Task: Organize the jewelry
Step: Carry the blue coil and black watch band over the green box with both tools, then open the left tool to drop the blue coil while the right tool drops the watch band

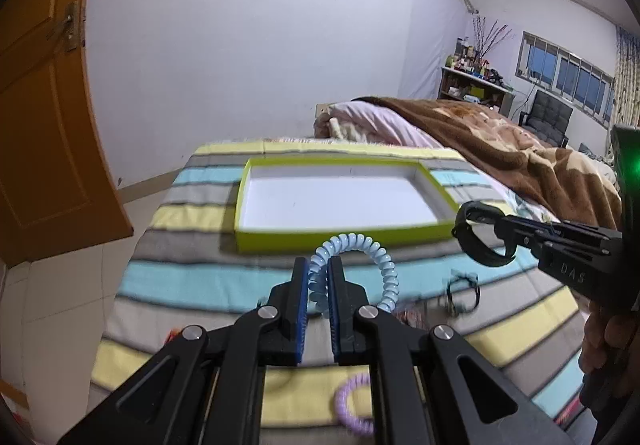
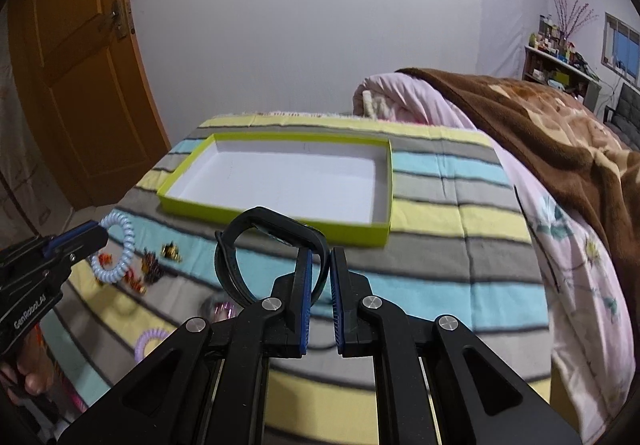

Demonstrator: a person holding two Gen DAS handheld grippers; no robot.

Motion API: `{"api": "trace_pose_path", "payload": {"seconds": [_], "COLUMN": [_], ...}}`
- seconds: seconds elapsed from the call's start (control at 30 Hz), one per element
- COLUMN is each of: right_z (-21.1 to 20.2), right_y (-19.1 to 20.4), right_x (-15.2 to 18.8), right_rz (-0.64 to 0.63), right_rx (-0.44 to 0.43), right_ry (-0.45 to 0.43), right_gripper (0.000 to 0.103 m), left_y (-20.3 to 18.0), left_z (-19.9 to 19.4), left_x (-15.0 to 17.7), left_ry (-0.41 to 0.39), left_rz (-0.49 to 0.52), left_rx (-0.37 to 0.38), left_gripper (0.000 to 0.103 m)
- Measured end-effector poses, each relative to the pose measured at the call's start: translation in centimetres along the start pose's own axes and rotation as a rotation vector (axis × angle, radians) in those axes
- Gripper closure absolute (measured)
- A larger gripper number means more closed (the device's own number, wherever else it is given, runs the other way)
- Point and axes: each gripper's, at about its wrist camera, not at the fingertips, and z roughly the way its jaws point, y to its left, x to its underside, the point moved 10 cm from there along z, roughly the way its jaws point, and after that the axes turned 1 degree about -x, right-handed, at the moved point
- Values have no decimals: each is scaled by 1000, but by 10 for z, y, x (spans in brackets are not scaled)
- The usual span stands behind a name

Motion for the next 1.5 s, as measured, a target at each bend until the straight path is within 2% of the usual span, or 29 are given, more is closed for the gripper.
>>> {"api": "trace_pose_path", "payload": {"seconds": [0.33, 0.67, 0.93, 1.17, 1.37, 1.5], "right_z": [55, 118, 156, 169, 174, 169], "right_y": [-21, -36, -46, -54, -55, -53], "right_x": [-48, -63, -62, -64, -68, -70], "right_rz": [-7, 4, 24, 39, 42, 46], "right_rx": [28, 44, 56, 74, 73, 49], "right_ry": [1, 57, 117, 137, 143, 124], "right_gripper": [94, 94, 94, 94, 93, 86], "left_y": [11, 23, 31, 42, 46, 45], "left_z": [70, 127, 165, 185, 188, 186], "left_x": [-49, -70, -67, -55, -54, -53], "left_ry": [12, 40, 93, 156, 170, 169], "left_rz": [-10, -8, -21, -43, -58, -59], "left_rx": [-5, -33, -54, -86, -88, -82], "left_gripper": [93, 93, 93, 93, 93, 92]}}
